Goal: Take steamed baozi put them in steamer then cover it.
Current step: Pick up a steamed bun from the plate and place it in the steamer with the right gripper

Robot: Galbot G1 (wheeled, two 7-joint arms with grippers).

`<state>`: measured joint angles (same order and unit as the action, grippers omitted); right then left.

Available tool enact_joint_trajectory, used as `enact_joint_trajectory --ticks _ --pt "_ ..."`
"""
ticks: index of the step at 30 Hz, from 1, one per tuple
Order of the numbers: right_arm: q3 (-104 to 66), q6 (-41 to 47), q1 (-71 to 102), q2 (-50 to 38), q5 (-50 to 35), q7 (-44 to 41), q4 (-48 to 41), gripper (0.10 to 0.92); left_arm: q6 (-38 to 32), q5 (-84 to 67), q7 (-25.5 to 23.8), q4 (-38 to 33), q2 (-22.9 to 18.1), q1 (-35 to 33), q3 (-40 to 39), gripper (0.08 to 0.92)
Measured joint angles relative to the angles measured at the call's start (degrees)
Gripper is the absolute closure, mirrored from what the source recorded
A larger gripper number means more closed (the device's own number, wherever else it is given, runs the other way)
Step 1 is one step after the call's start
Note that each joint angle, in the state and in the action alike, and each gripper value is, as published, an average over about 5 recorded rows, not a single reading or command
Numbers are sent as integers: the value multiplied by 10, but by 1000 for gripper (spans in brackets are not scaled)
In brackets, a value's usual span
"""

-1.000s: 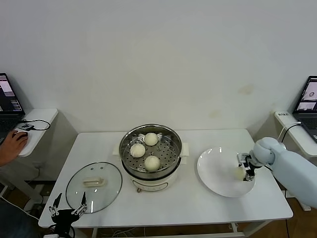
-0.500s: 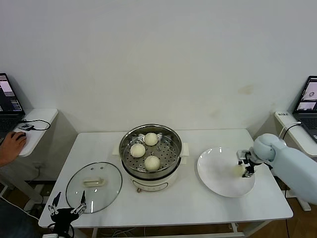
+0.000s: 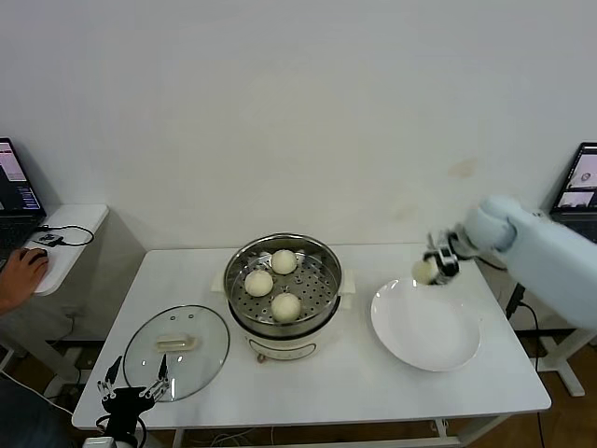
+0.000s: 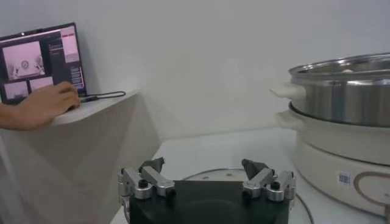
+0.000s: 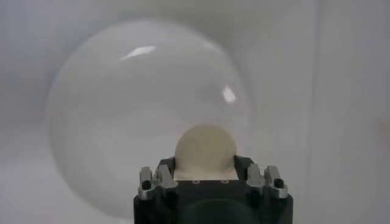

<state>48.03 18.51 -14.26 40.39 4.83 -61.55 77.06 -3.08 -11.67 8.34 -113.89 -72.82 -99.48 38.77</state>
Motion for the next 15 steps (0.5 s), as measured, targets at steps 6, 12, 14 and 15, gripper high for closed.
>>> enact_joint_trajectory --ticks 6,12,14,15 --pt "66 37 -89 51 -87 23 11 406 -3 -3 0 -1 -3 -1 -3 177" --pt "110 77 -133 108 -169 54 10 406 -4 -3 0 -2 -3 -4 -1 177" --pt "122 89 -140 128 -192 64 8 406 -5 -2 0 -2 -2 -5 0 177" --pt "127 96 -142 138 -203 69 7 406 -5 -2 0 -2 -2 -6 0 177"
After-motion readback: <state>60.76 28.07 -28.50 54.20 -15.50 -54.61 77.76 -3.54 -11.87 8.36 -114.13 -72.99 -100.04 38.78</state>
